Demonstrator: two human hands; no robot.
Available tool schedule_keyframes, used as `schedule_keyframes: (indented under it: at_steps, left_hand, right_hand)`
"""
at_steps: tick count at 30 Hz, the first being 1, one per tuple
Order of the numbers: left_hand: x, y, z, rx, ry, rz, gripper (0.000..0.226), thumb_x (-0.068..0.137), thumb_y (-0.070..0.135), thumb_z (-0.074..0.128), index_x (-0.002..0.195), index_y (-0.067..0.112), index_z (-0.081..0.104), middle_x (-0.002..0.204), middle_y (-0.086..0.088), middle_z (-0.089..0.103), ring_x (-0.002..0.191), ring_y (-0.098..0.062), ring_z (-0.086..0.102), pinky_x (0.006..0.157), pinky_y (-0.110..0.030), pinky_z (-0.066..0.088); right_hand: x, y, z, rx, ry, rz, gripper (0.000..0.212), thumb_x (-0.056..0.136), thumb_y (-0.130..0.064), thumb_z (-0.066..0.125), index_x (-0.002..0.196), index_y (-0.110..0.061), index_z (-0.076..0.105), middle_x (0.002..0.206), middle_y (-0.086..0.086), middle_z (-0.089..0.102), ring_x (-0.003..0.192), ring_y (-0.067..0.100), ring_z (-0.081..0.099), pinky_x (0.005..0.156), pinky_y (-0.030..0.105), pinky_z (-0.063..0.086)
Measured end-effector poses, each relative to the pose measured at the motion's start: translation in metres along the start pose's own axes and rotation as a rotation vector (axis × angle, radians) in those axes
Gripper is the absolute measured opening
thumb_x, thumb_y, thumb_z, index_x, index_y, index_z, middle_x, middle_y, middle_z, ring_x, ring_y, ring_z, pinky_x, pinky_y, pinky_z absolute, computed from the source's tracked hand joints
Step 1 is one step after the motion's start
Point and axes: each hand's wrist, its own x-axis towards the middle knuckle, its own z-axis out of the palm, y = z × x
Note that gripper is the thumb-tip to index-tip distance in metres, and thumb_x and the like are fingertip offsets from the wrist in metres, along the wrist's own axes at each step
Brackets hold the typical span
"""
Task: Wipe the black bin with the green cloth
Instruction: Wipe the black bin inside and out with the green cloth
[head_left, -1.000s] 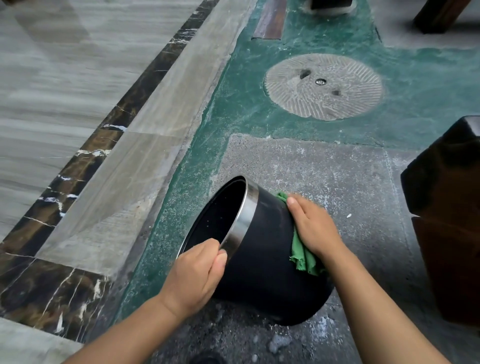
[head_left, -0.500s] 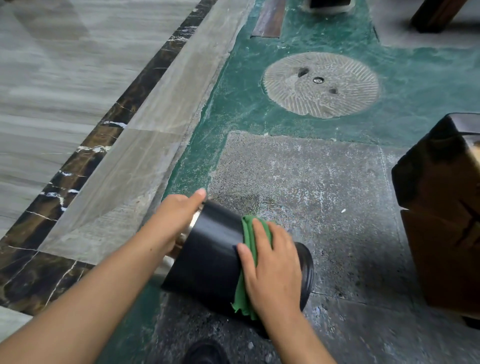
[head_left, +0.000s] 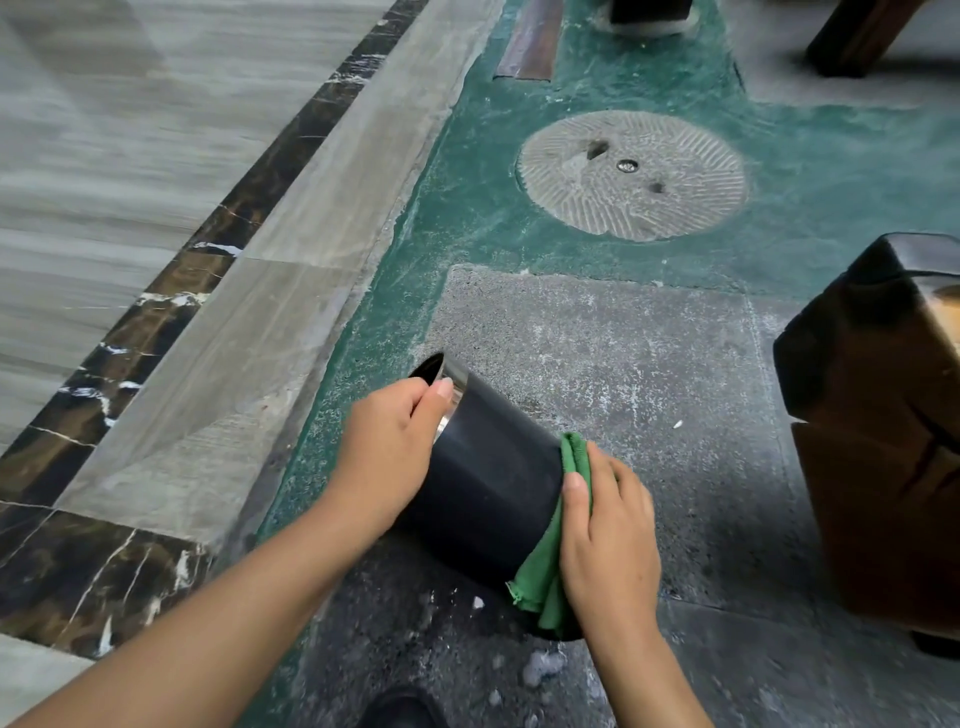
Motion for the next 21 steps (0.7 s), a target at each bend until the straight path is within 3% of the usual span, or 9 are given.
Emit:
schedule_keyframes:
  at_steps: [3,8,11,13,17,21]
  left_hand:
    - [-0.012,0.002,0.008,-0.07,-0.028,0.076,0.048,0.094,0.041,0.047,0.056,0.017,0.034,0.05,0.008,0.034,0.046,-0.008,0.031,0.045,-0.028,0.024]
    - [-0.023,0.002,0.021,-0.061,-0.121,0.19,0.047,0.093,0.035,0.046,0.058,0.007,0.034,0.049,-0.008,0.034,0.047,-0.012,0.029,0.046,-0.036,0.027]
    - [-0.03,-0.009,0.015,-0.056,-0.128,0.247,0.044,0.094,0.031,0.044,0.056,0.011,0.032,0.051,0.006,0.029,0.047,-0.007,0.028,0.046,-0.023,0.022]
    - [-0.037,-0.02,0.009,-0.063,-0.129,0.257,0.044,0.094,0.03,0.043,0.056,0.008,0.036,0.051,0.006,0.031,0.047,-0.005,0.029,0.047,-0.019,0.023]
    - [-0.046,-0.038,-0.005,-0.037,-0.164,0.206,0.043,0.091,0.034,0.041,0.063,0.004,0.05,0.053,-0.005,0.048,0.047,-0.017,0.043,0.047,-0.029,0.034]
    - [-0.045,-0.046,-0.006,-0.003,-0.064,-0.019,0.029,0.089,0.036,0.044,0.07,0.014,0.045,0.059,-0.008,0.052,0.053,-0.019,0.046,0.053,-0.039,0.038]
  right_hand:
    - [0.006,0.018,0.003,0.062,0.059,0.061,0.05,0.102,-0.039,0.031,0.146,-0.02,0.042,0.143,0.002,0.048,0.134,0.02,0.038,0.111,0.038,0.034]
    - [0.004,0.041,0.016,0.175,0.135,0.139,0.051,0.103,-0.031,0.029,0.147,-0.01,0.044,0.148,0.009,0.048,0.141,0.024,0.037,0.118,0.044,0.028]
    - [0.002,0.047,0.021,0.171,0.158,0.151,0.054,0.1,-0.033,0.03,0.144,-0.008,0.048,0.147,0.01,0.051,0.14,0.027,0.04,0.118,0.044,0.028]
    - [0.009,0.051,0.021,0.164,0.131,0.166,0.049,0.102,-0.03,0.032,0.143,-0.01,0.05,0.147,0.009,0.051,0.14,0.026,0.04,0.118,0.042,0.028]
    - [0.027,0.061,0.016,0.128,0.023,0.23,0.046,0.101,-0.029,0.039,0.145,-0.016,0.048,0.149,0.006,0.05,0.138,0.022,0.043,0.111,0.038,0.033]
    - [0.005,0.051,0.022,0.022,-0.023,0.15,0.051,0.101,-0.033,0.037,0.149,-0.018,0.041,0.154,0.004,0.042,0.142,0.021,0.037,0.114,0.04,0.034]
